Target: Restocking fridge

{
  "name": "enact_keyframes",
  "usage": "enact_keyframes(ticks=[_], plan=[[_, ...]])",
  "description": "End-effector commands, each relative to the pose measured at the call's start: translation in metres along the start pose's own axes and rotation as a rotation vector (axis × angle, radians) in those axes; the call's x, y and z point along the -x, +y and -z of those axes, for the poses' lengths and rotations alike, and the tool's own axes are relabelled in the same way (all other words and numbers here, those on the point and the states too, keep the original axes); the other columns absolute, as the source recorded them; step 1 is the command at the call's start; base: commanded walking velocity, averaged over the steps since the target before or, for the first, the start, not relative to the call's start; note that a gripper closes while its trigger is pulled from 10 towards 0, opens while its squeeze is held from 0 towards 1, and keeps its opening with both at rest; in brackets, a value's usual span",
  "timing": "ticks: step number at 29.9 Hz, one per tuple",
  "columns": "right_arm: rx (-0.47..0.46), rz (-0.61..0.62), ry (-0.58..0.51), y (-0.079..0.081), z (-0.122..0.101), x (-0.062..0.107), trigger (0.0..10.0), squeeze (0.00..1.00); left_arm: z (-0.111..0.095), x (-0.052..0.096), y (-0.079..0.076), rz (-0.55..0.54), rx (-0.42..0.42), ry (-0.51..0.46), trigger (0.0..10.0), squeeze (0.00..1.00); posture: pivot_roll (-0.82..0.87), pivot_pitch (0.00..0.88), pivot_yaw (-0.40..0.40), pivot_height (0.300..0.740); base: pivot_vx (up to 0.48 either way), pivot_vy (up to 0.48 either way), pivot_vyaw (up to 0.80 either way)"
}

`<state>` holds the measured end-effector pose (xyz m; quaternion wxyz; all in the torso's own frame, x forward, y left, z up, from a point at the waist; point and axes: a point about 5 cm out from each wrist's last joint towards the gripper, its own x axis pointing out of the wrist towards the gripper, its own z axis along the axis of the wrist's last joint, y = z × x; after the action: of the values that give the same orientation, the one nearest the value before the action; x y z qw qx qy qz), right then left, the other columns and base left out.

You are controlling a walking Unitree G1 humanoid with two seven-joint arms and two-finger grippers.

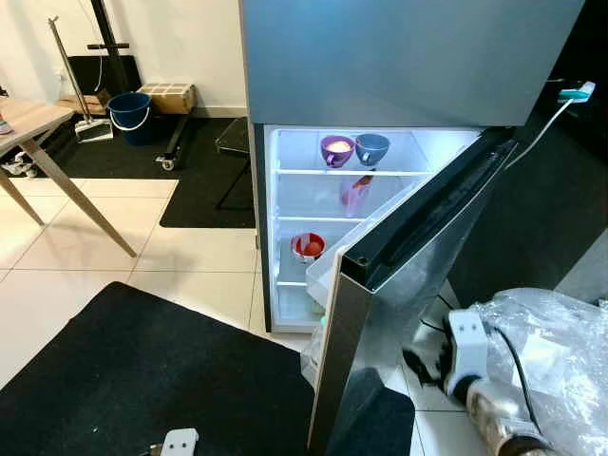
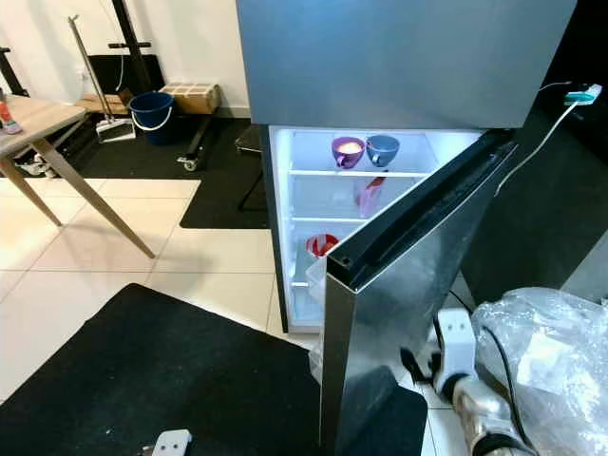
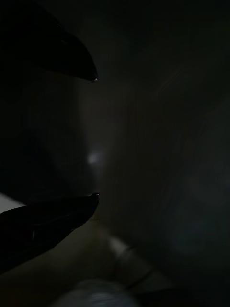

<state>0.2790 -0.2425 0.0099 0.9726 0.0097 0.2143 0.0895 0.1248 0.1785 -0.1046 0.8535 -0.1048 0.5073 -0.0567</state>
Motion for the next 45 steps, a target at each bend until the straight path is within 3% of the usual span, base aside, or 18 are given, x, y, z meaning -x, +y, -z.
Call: enact_keyframes(ticks=[1,4,10,12,14,15,16,17,22,25,31,33,35,36,40,42,43,45], plan=[[-0.006,-0.033,-0.035,0.005,-0.005,-0.003,10.0,0.0,0.008,0.002,0.002,-0.005,0.003,0.031,10.0,0.0,0.04,0.0,-0.017,0.74,0.0,0.0,0.0],[-0.006,-0.058,-0.056,0.008,-0.01,-0.005,10.0,0.0,0.008,0.002,0.002,-0.004,0.004,0.031,10.0,0.0,0.04,0.0,-0.017,0.74,0.0,0.0,0.0],[0.021,-0.22,-0.191,0.032,-0.046,-0.019,10.0,0.0,0.009,0.002,0.002,-0.004,0.005,0.033,10.0,0.0,0.04,0.0,-0.019,0.74,0.0,0.0,0.0],[0.044,-0.309,-0.257,0.054,-0.066,-0.028,10.0,0.0,0.01,0.002,0.002,-0.005,0.006,0.034,10.0,0.0,0.04,0.0,-0.019,0.74,0.0,0.0,0.0],[0.049,-0.337,-0.274,0.063,-0.071,-0.031,10.0,0.0,0.01,0.003,0.002,-0.006,0.007,0.034,10.0,0.0,0.04,0.0,-0.019,0.74,0.0,0.0,0.0],[0.053,-0.391,-0.31,0.081,-0.081,-0.036,10.0,0.0,0.01,0.003,0.002,-0.006,0.007,0.035,10.0,0.0,0.04,0.0,-0.019,0.74,0.0,0.0,0.0],[0.053,-0.391,-0.31,0.081,-0.081,-0.036,10.0,0.0,0.01,0.003,0.002,-0.006,0.007,0.035,10.0,0.0,0.04,0.0,-0.019,0.74,0.0,0.0,0.0],[0.032,-0.458,-0.358,0.102,-0.092,-0.039,10.0,0.0,0.01,0.003,0.002,-0.006,0.009,0.034,10.0,0.0,0.04,0.0,-0.019,0.74,0.0,0.0,0.0],[0.01,-0.585,-0.42,0.141,-0.105,-0.04,10.0,0.0,0.01,0.003,0.003,-0.007,0.01,0.032,10.0,0.0,0.04,0.0,-0.019,0.74,0.0,0.0,0.0],[0.01,-0.582,-0.4,0.142,-0.101,-0.041,10.0,0.0,0.01,0.003,0.003,-0.008,0.011,0.031,10.0,0.0,0.06,0.0,-0.021,0.74,0.0,0.0,0.0],[0.036,-0.47,-0.275,0.119,-0.071,-0.042,10.0,0.0,0.01,0.002,0.002,-0.008,0.011,0.031,10.0,0.0,0.06,0.0,-0.023,0.74,0.0,0.0,0.0],[0.048,-0.343,-0.103,0.091,-0.029,-0.034,10.0,0.0,0.01,0.002,0.002,-0.008,0.011,0.033,10.0,0.0,0.05,0.0,-0.026,0.74,0.0,0.0,0.0],[0.051,-0.316,-0.069,0.086,-0.021,-0.032,10.0,0.0,0.01,0.002,0.002,-0.008,0.011,0.033,10.0,0.0,0.05,0.0,-0.026,0.74,0.0,0.0,0.0],[0.068,-0.241,0.049,0.072,0.007,-0.022,10.0,0.0,0.01,0.002,0.002,-0.009,0.012,0.033,10.0,0.0,0.05,0.0,-0.03,0.74,0.0,0.0,0.0],[0.098,-0.172,0.162,0.06,0.032,-0.011,10.0,0.0,0.011,0.002,0.001,-0.009,0.009,0.035,10.0,0.0,0.05,0.0,-0.03,0.74,0.0,0.0,0.0],[0.106,-0.095,0.274,0.047,0.06,0.005,10.0,0.0,0.01,0.002,0.0,-0.01,0.007,0.034,10.0,0.0,0.05,0.0,-0.032,0.74,0.0,0.0,0.71],[0.106,-0.095,0.274,0.047,0.06,0.005,10.0,0.0,0.01,0.002,0.0,-0.01,0.007,0.034,10.0,0.0,0.05,0.0,-0.032,0.74,0.0,0.0,0.8],[0.107,-0.036,0.36,0.038,0.08,0.019,10.0,0.0,0.01,0.002,0.0,-0.01,0.007,0.031,10.0,0.0,0.06,0.0,-0.033,0.74,0.0,0.0,0.8]])
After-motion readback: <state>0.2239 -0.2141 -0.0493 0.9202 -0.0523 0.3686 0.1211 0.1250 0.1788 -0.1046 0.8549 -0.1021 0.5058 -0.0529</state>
